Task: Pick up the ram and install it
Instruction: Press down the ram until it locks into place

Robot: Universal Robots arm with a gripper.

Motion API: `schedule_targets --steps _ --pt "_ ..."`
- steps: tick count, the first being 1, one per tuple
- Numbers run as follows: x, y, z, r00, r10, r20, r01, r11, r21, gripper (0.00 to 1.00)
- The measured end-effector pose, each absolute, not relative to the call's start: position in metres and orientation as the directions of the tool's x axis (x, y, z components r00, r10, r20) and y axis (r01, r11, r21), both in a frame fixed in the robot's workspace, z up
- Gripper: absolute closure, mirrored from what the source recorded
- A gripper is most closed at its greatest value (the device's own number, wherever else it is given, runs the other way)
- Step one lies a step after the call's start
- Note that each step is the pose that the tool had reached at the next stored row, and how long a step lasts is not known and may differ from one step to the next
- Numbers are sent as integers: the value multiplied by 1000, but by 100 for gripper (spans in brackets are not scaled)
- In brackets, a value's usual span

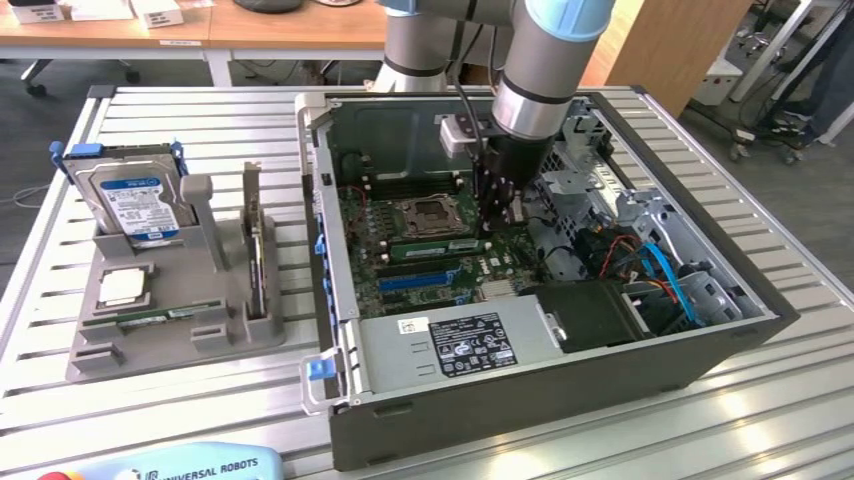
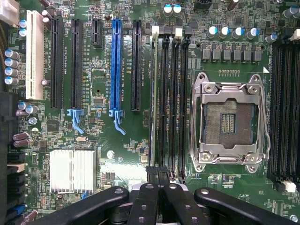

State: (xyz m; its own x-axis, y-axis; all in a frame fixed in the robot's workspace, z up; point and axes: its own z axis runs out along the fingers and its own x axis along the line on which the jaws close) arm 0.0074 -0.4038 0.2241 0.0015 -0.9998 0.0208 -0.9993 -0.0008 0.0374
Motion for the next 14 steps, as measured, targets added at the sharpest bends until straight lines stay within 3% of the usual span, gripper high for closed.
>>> schedule_targets --steps 14 --pt "7 -404 223 2 -1000 21 -999 -1 38 90"
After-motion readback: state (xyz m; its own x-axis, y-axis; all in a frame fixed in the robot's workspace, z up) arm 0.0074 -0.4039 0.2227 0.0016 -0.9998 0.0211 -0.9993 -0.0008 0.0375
